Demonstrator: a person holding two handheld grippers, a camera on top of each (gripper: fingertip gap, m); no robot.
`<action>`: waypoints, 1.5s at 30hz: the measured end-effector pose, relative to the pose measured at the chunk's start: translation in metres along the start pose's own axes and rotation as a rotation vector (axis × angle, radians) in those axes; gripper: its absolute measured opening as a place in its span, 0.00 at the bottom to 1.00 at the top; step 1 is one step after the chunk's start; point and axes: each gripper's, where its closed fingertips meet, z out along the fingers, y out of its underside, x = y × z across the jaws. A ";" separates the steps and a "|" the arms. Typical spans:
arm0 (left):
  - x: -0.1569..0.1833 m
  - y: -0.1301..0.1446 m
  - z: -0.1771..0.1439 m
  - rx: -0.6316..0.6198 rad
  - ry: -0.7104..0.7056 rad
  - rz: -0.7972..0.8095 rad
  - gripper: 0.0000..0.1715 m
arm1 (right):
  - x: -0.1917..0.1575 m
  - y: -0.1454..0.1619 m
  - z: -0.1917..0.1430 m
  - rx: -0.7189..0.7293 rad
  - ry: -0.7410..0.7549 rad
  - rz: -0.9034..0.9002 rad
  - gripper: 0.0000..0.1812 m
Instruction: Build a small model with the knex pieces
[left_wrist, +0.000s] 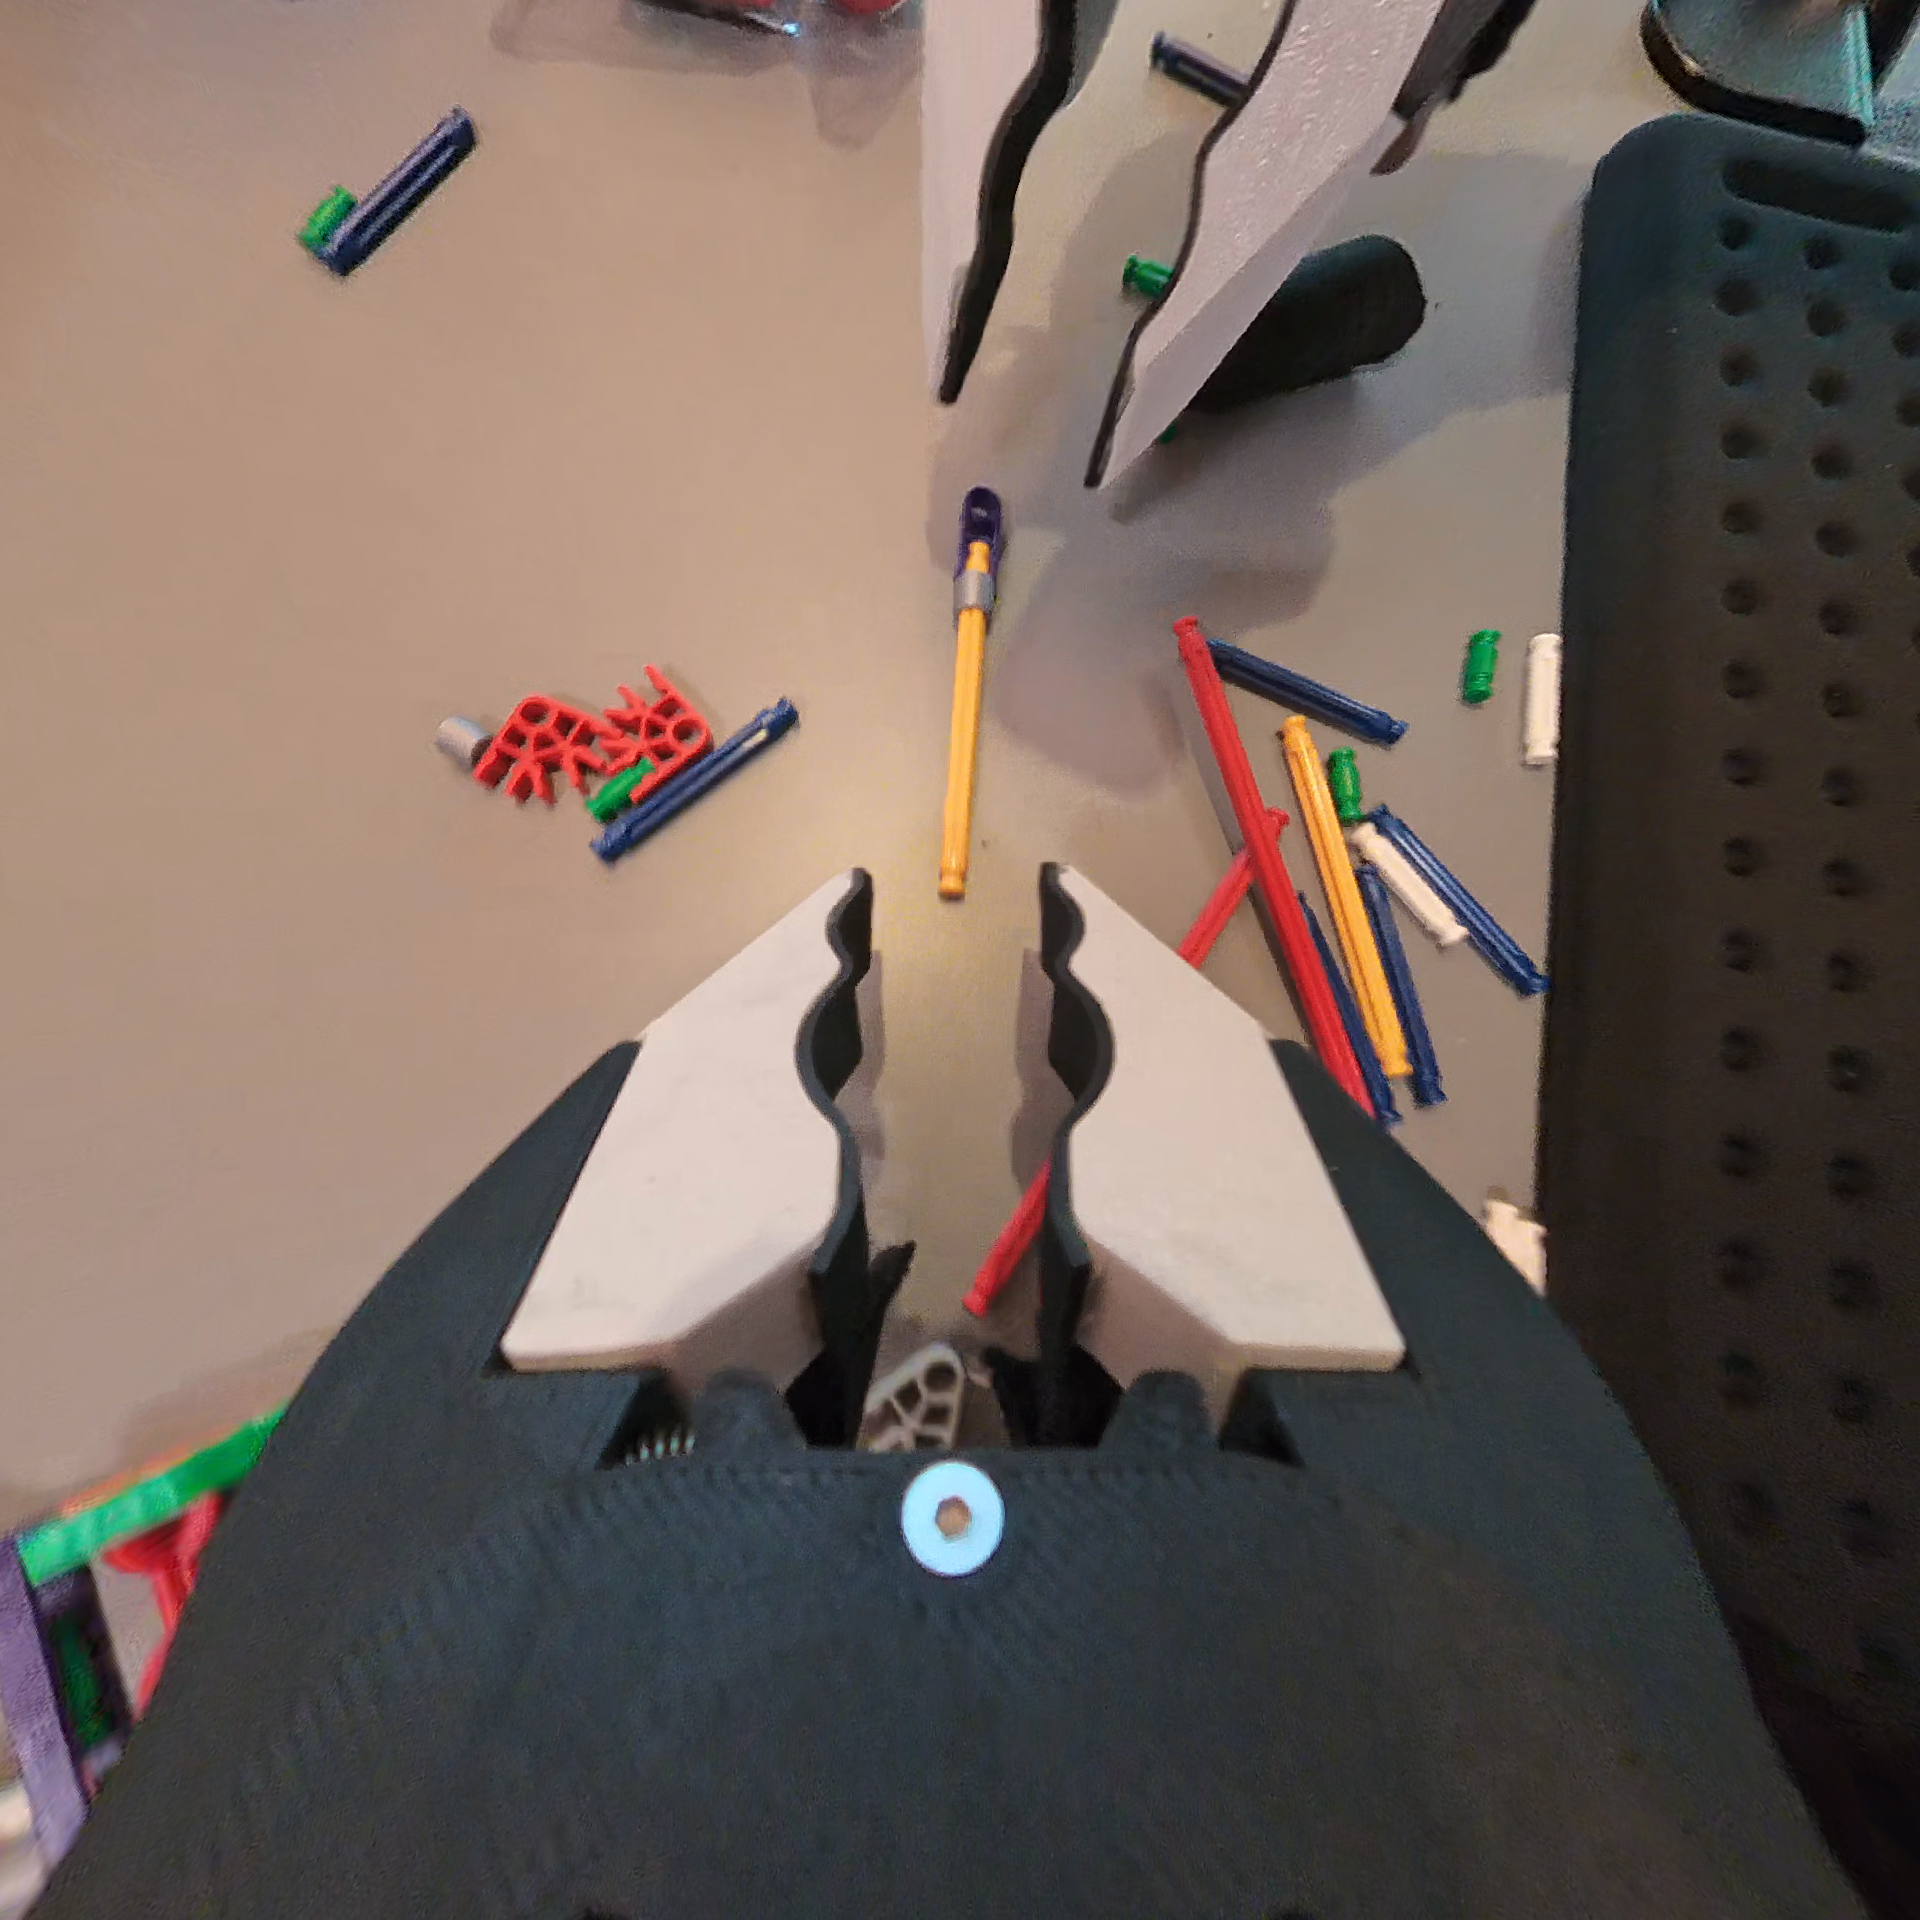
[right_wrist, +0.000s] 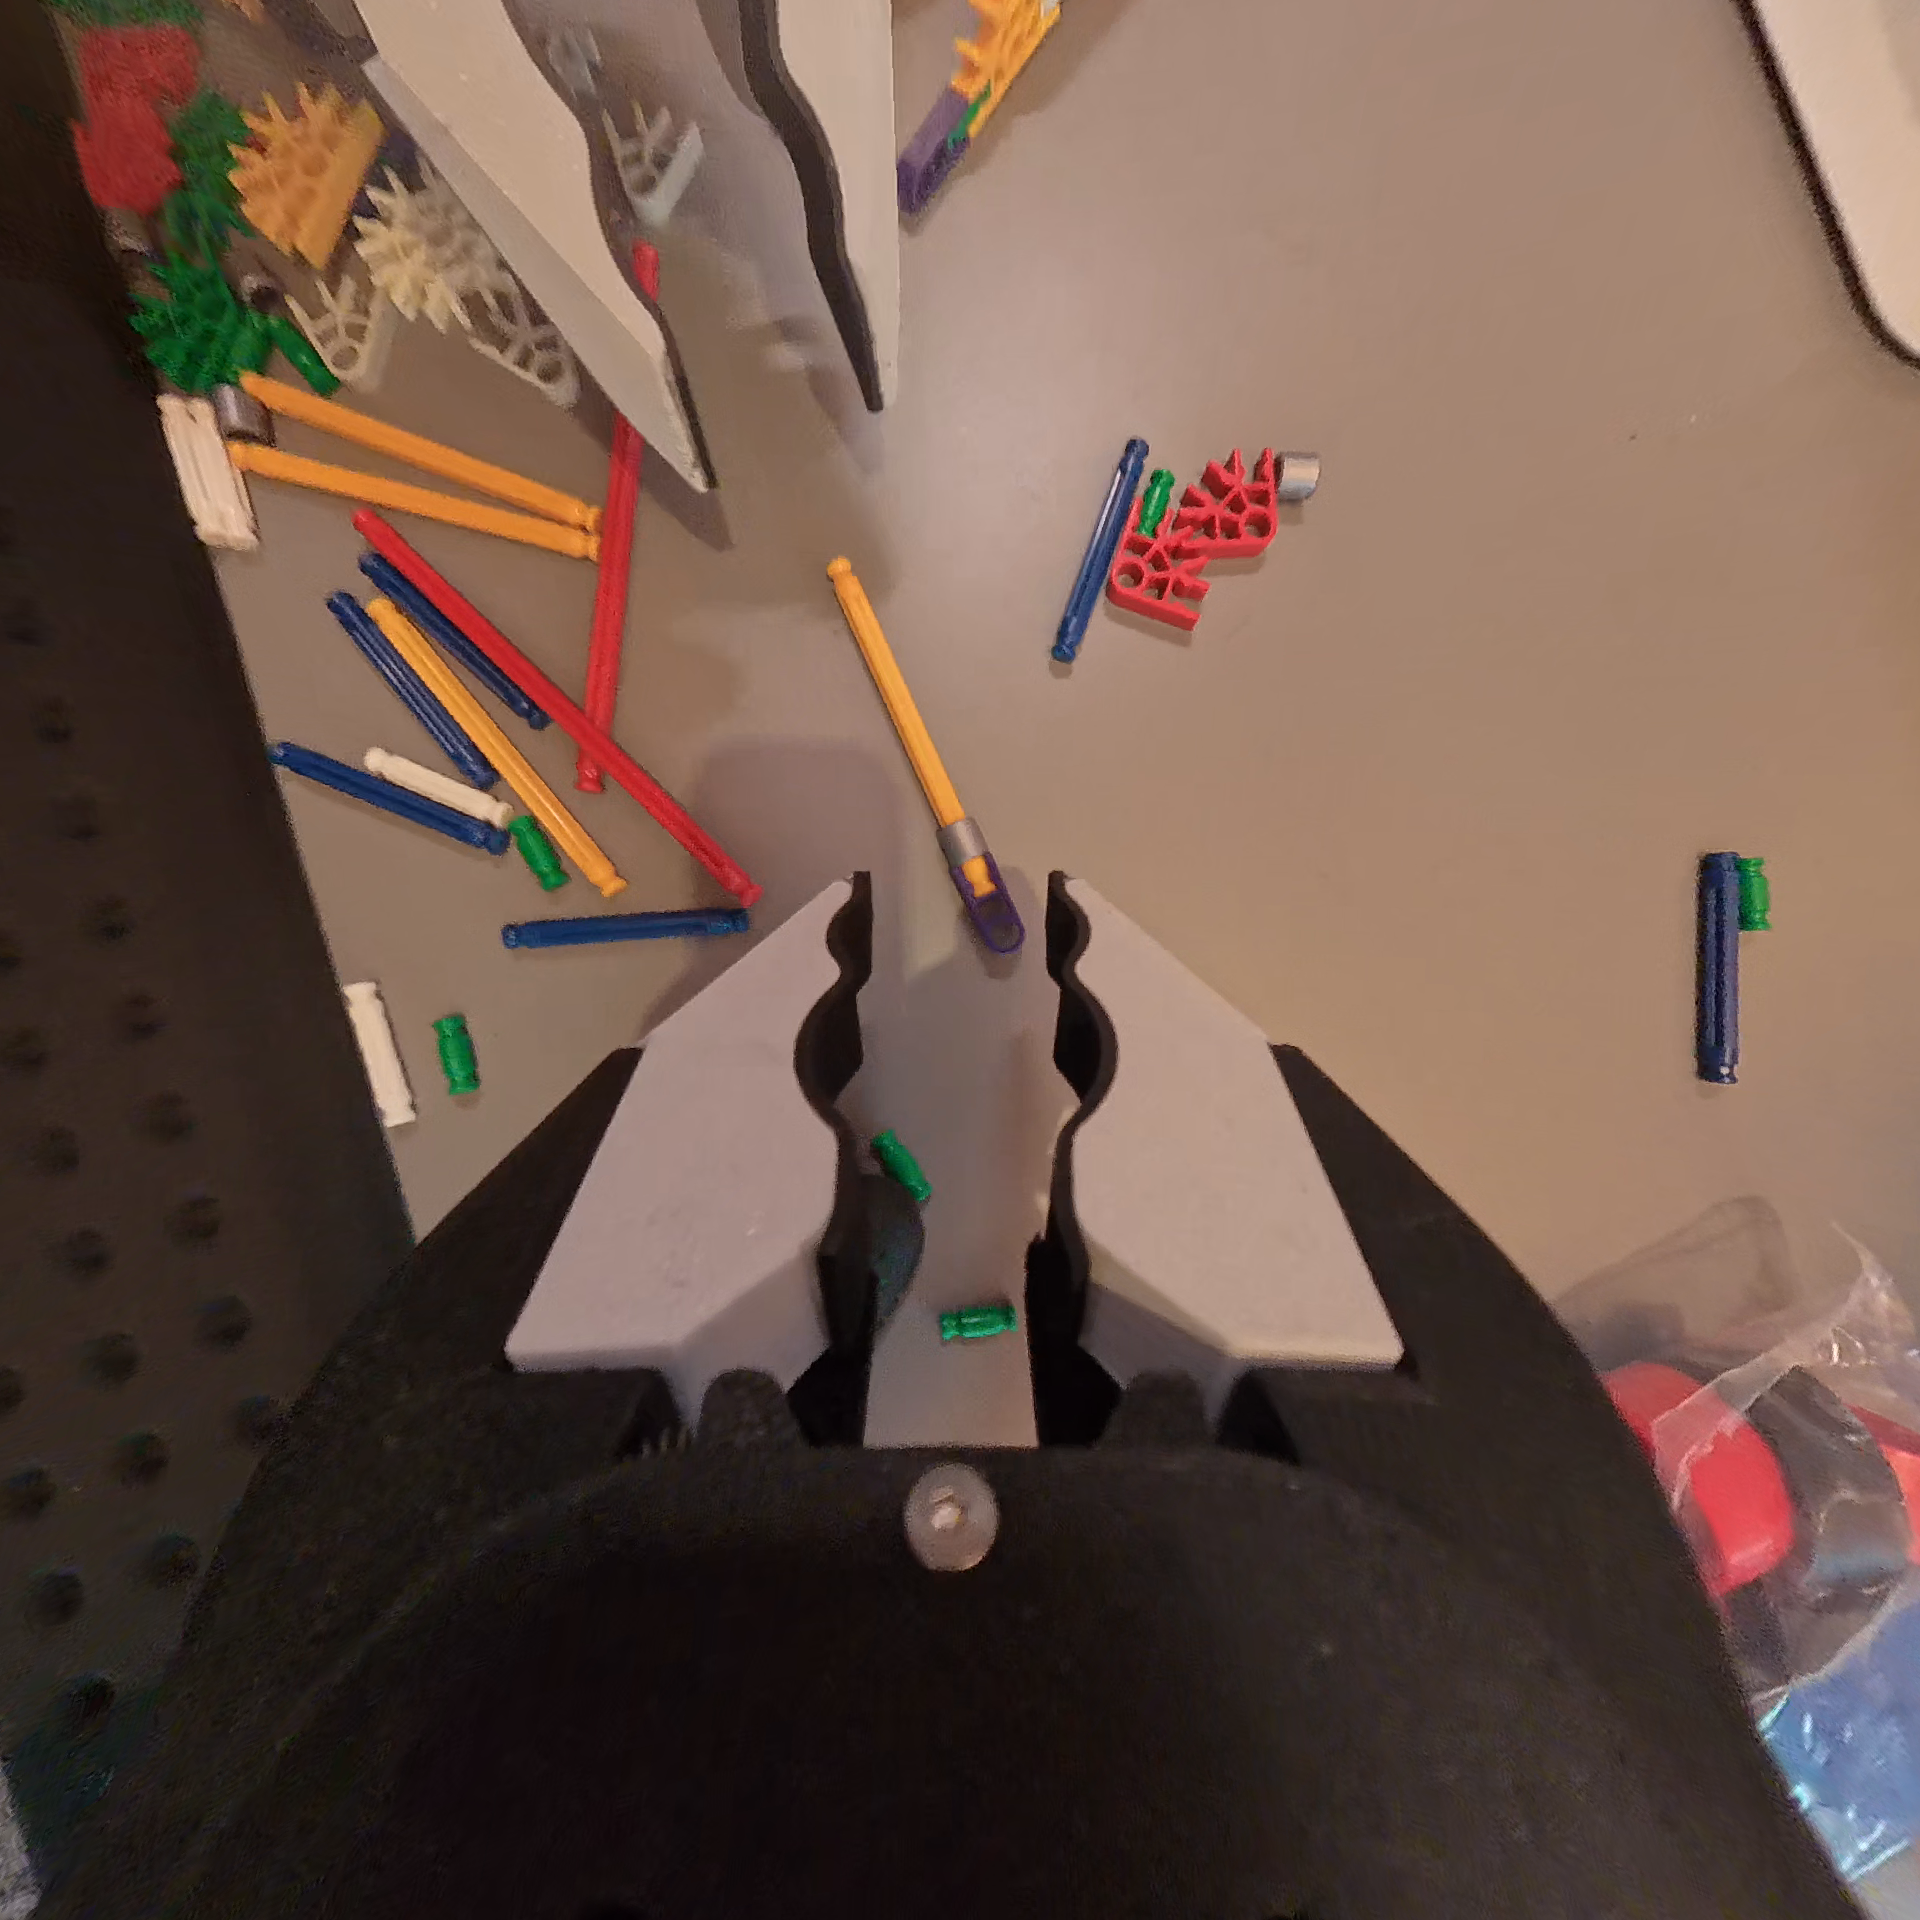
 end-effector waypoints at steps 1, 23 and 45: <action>0.001 0.002 -0.006 0.012 0.004 -0.045 0.21 | -0.002 -0.003 -0.002 0.013 0.005 0.007 0.18; -0.007 0.050 -0.113 0.183 -0.275 -0.201 0.53 | -0.035 -0.083 -0.011 0.270 0.128 0.109 0.40; -0.013 0.082 -0.130 0.128 -0.355 -0.238 0.39 | -0.019 -0.031 -0.018 0.129 0.207 0.131 0.29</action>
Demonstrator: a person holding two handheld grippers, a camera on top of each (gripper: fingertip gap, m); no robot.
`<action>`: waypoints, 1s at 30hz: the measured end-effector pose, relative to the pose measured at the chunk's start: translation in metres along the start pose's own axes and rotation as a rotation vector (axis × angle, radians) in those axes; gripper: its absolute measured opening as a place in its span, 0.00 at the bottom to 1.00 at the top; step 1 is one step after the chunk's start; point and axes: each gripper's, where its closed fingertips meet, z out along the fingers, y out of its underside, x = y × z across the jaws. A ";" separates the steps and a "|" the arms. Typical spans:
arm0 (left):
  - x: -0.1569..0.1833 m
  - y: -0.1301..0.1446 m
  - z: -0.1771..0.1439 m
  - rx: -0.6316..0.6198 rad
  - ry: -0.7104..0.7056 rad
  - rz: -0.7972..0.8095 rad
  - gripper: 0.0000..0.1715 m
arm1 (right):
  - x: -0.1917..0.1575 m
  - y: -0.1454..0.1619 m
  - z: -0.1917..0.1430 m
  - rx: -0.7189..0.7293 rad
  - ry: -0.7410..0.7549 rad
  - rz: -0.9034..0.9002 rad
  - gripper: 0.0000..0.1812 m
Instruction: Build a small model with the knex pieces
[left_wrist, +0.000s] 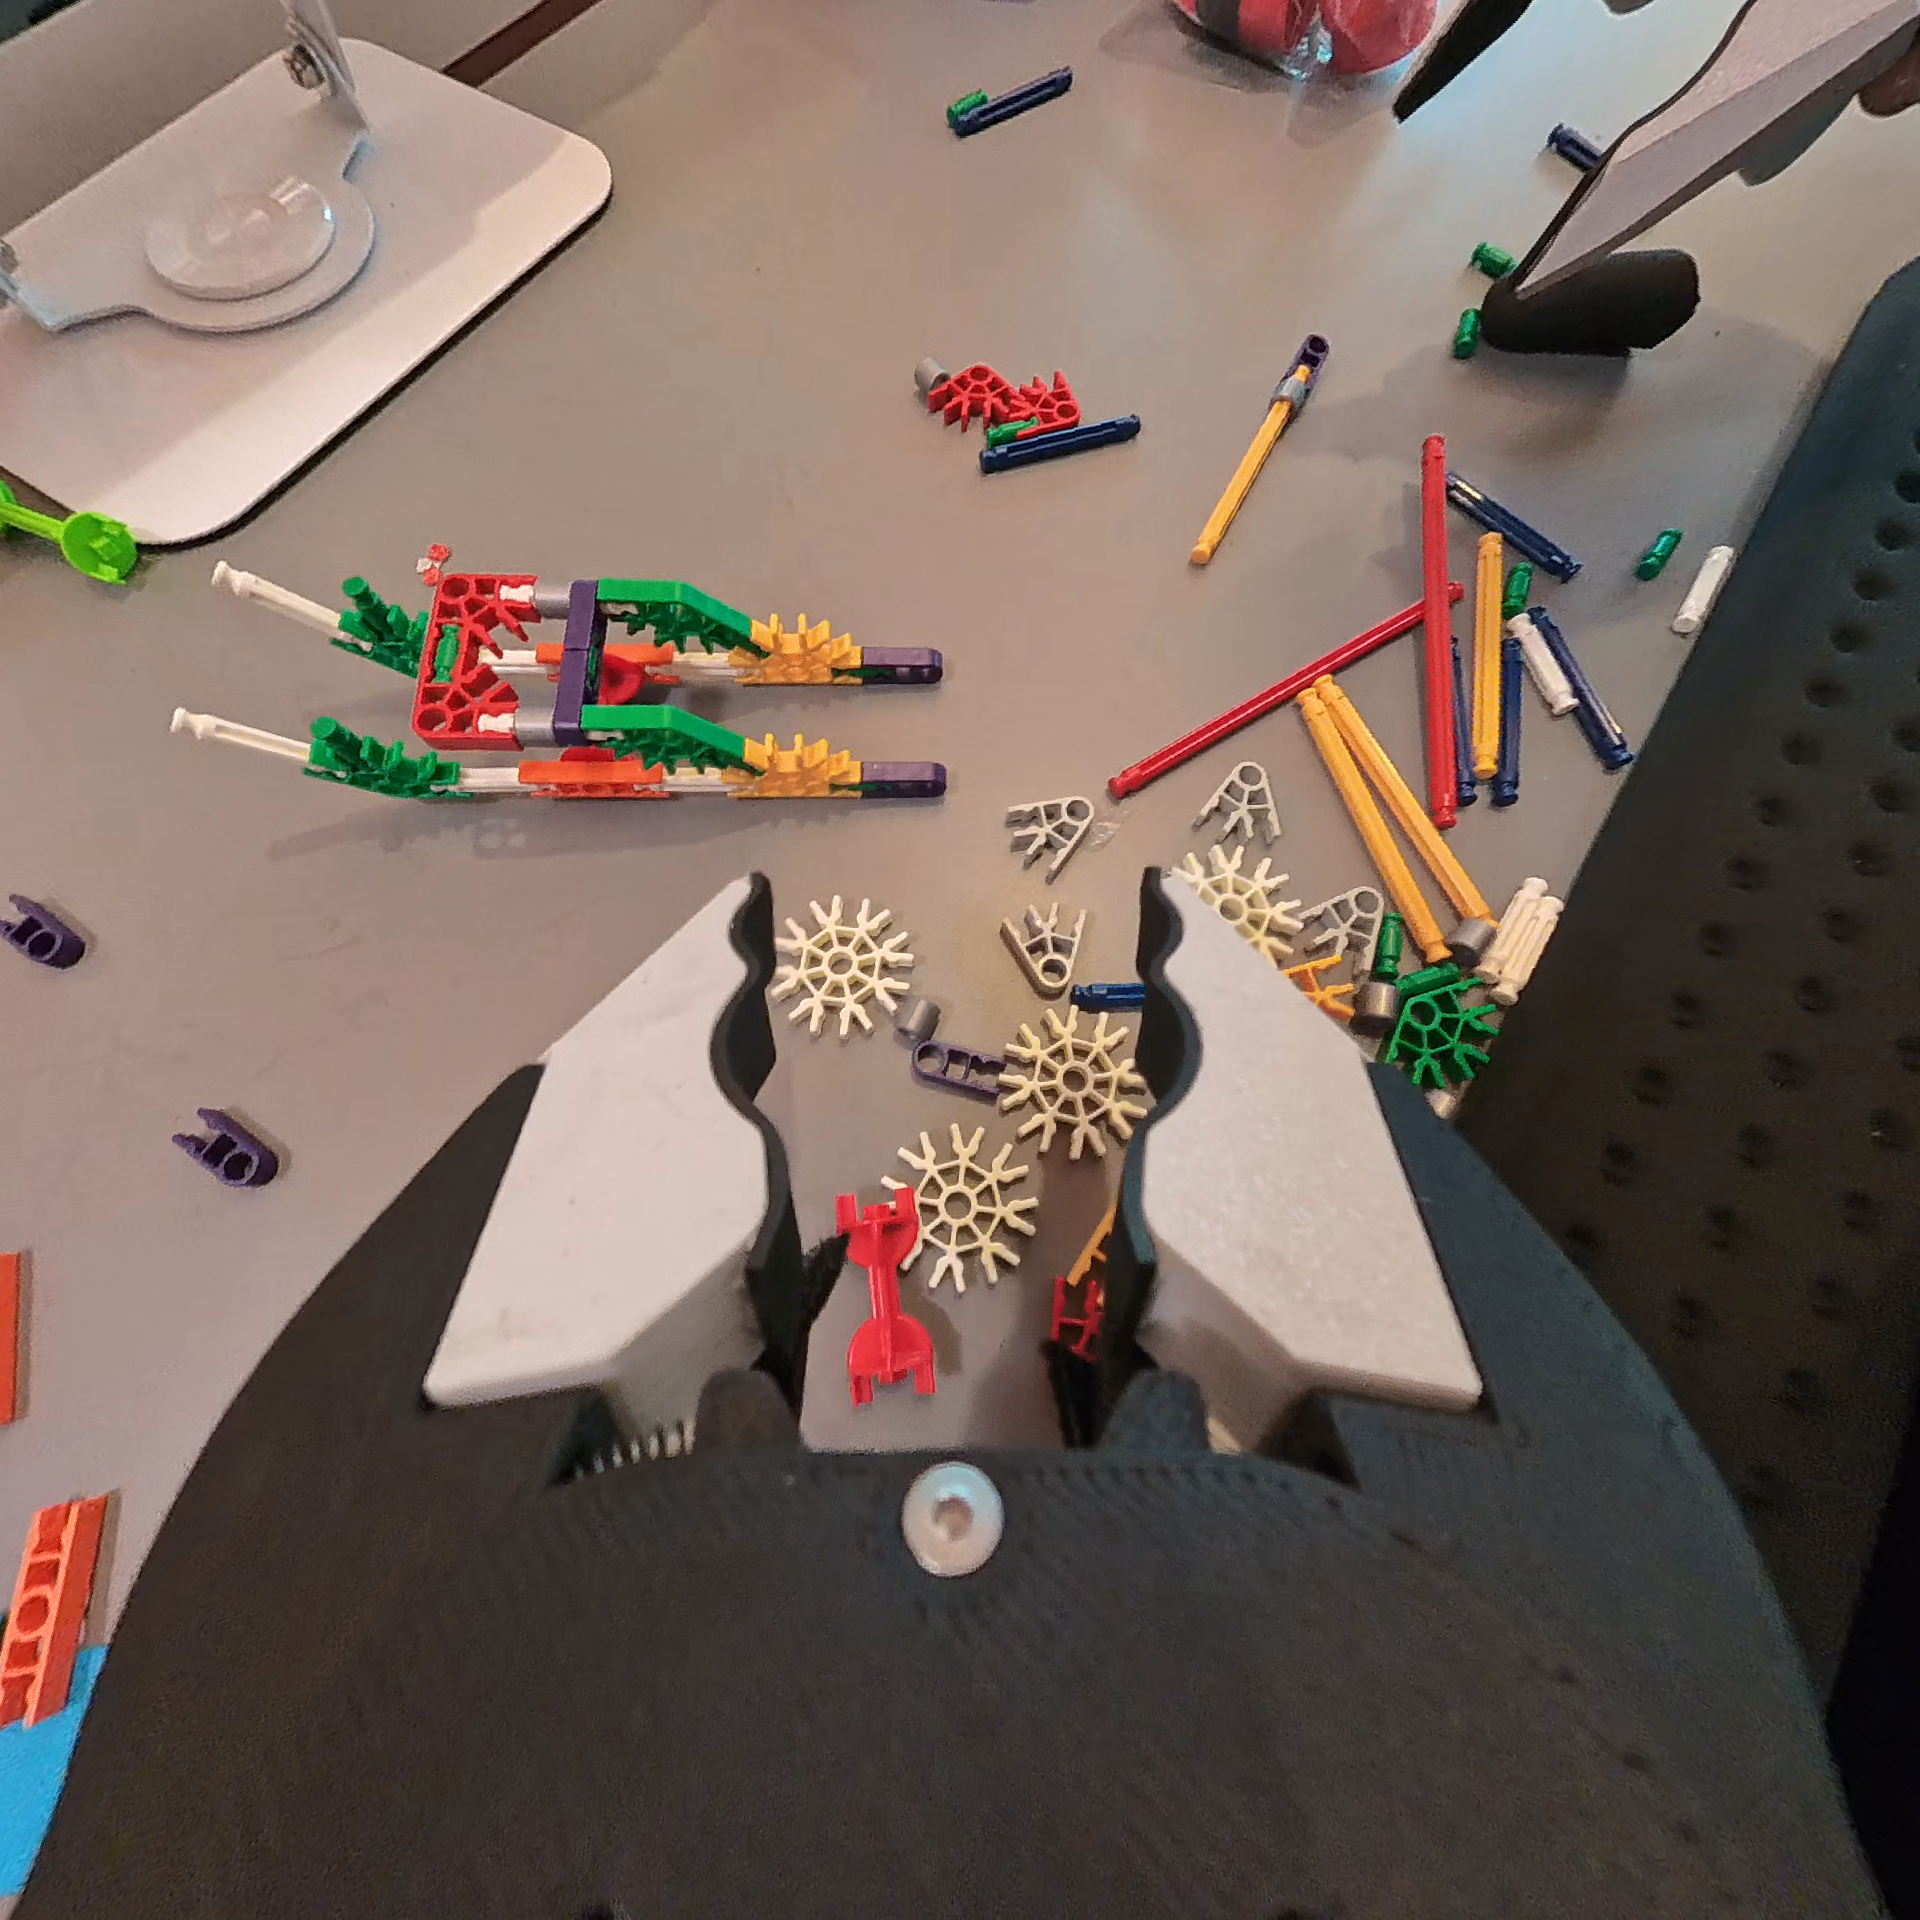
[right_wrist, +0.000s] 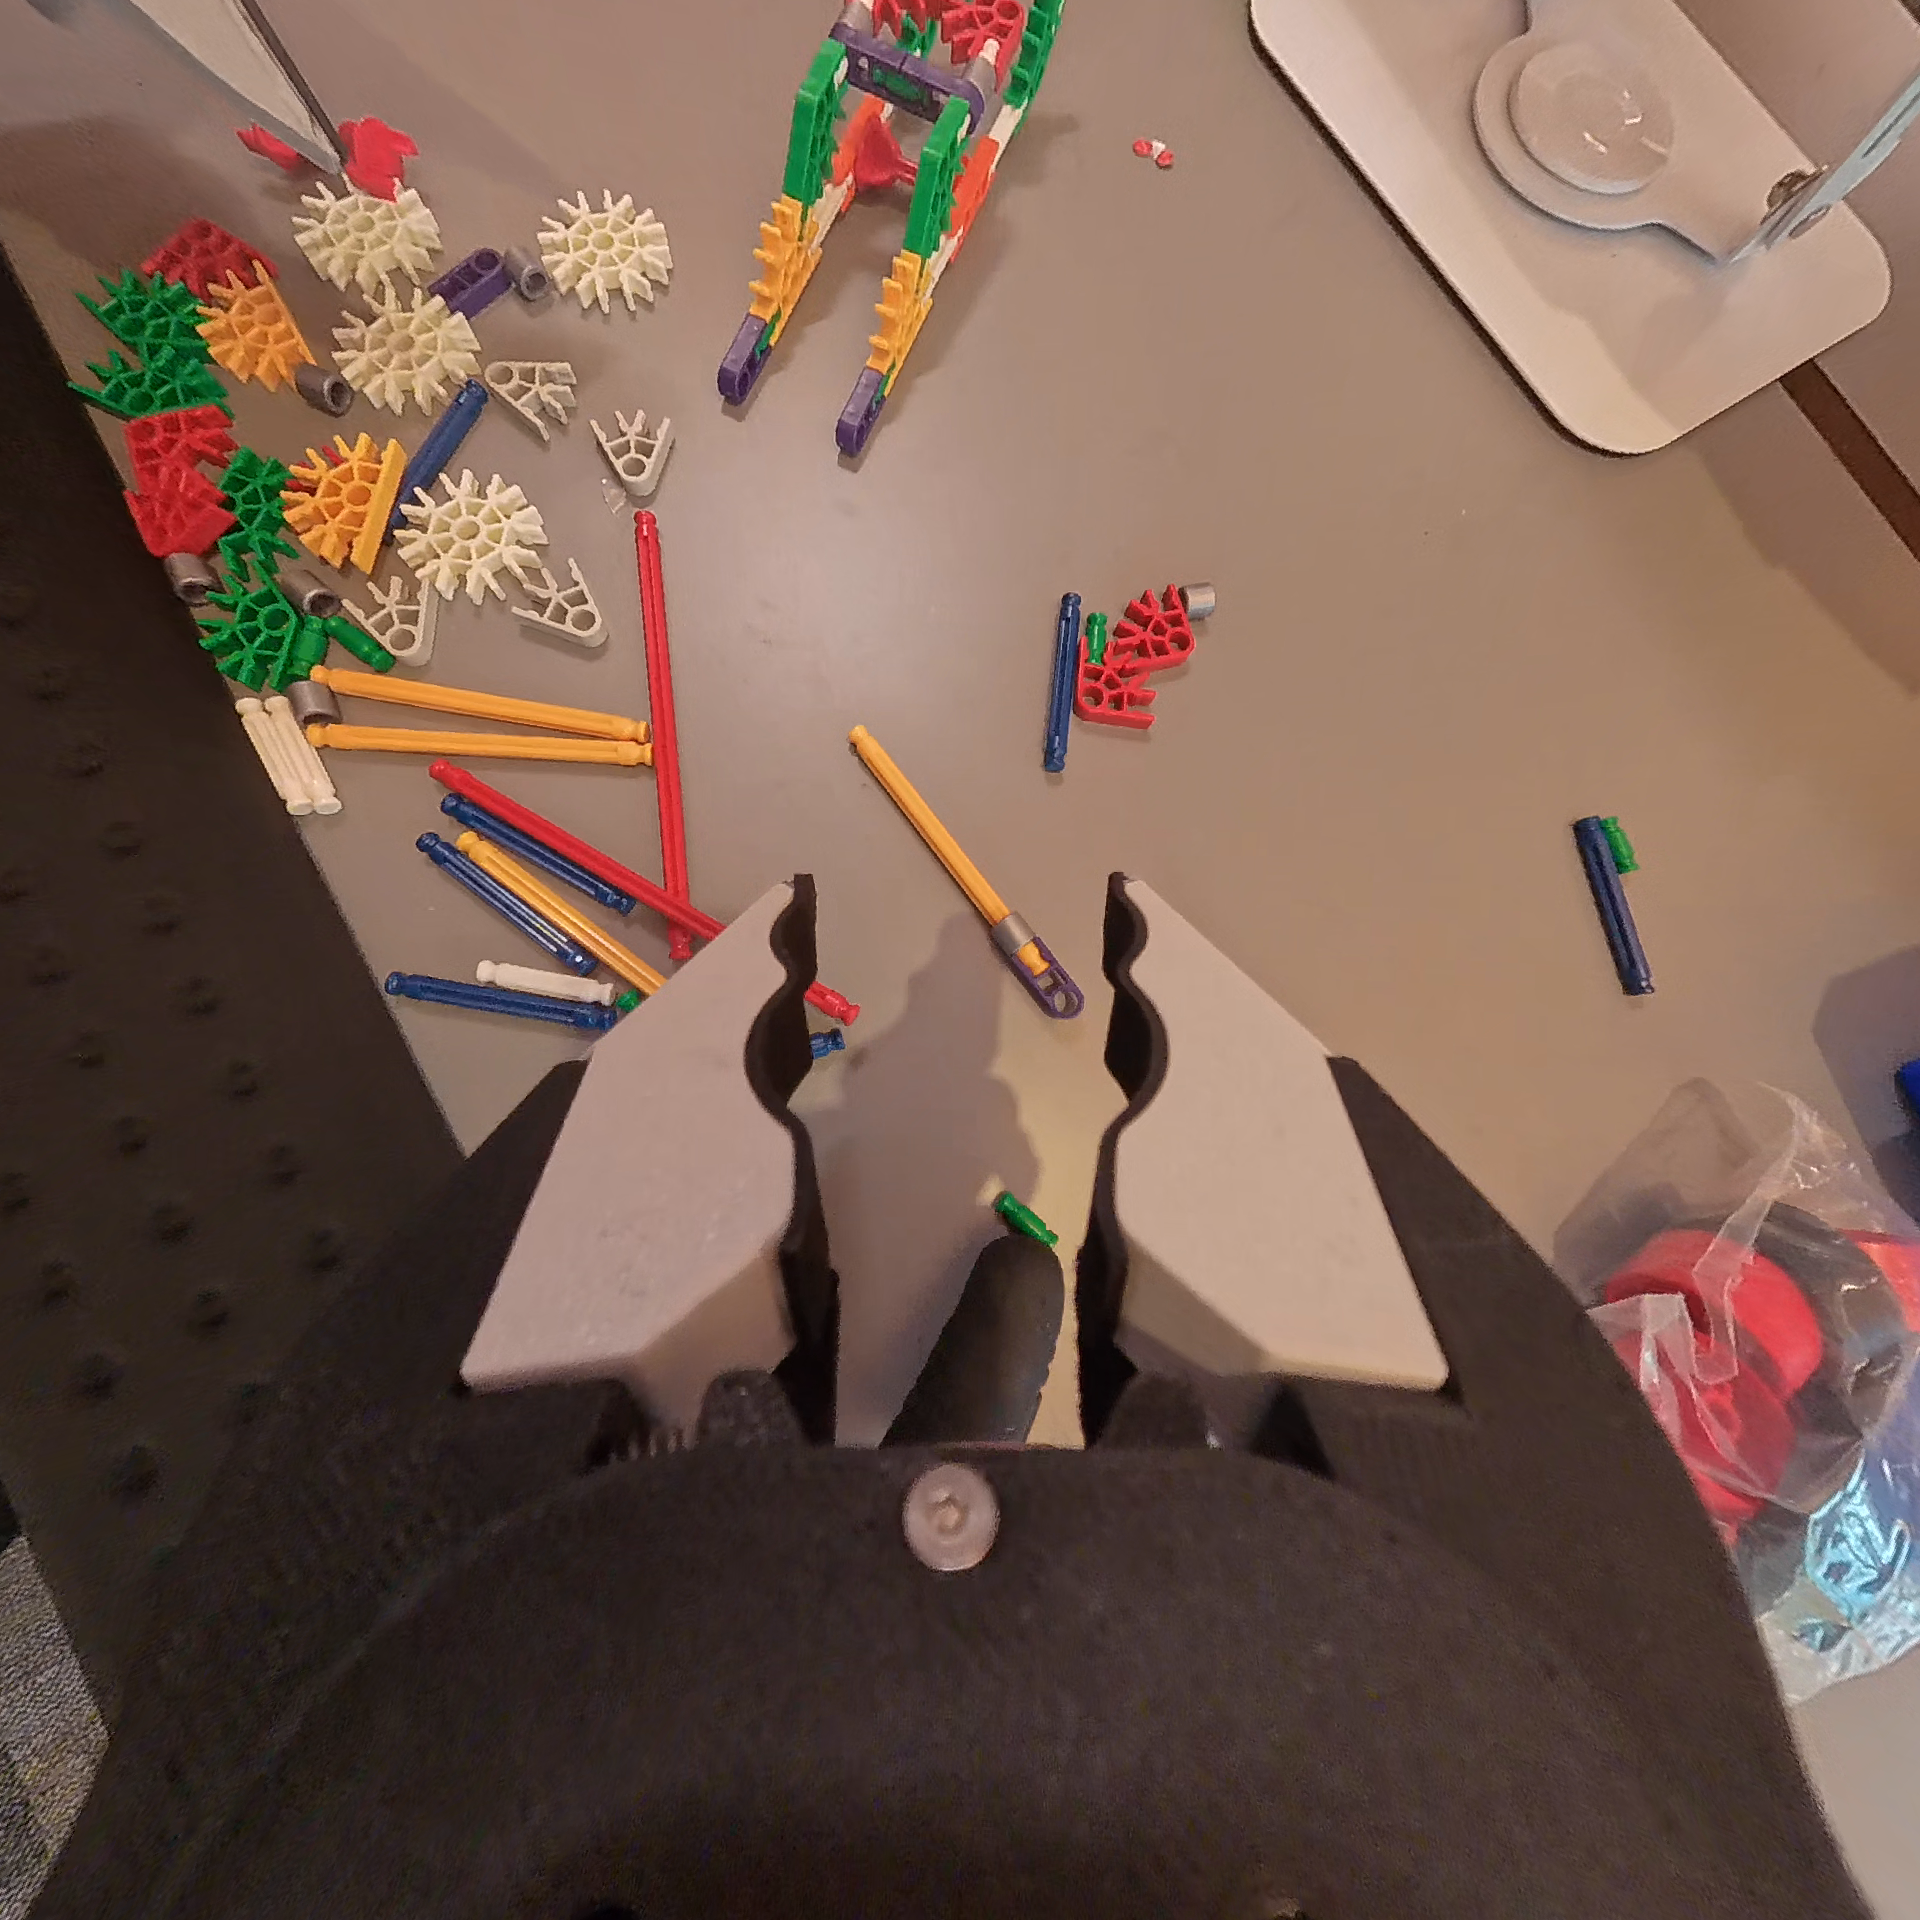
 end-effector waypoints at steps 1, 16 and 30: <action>-0.001 0.001 0.000 -0.003 -0.004 -0.004 0.39 | 0.000 0.000 0.000 0.003 -0.002 0.001 0.29; -0.003 0.003 0.014 -0.030 -0.027 -0.050 0.41 | 0.021 0.018 0.010 -0.024 -0.011 0.009 0.28; -0.010 0.001 0.055 -0.075 -0.038 -0.159 0.37 | 0.024 0.043 0.035 -0.099 -0.093 0.001 0.25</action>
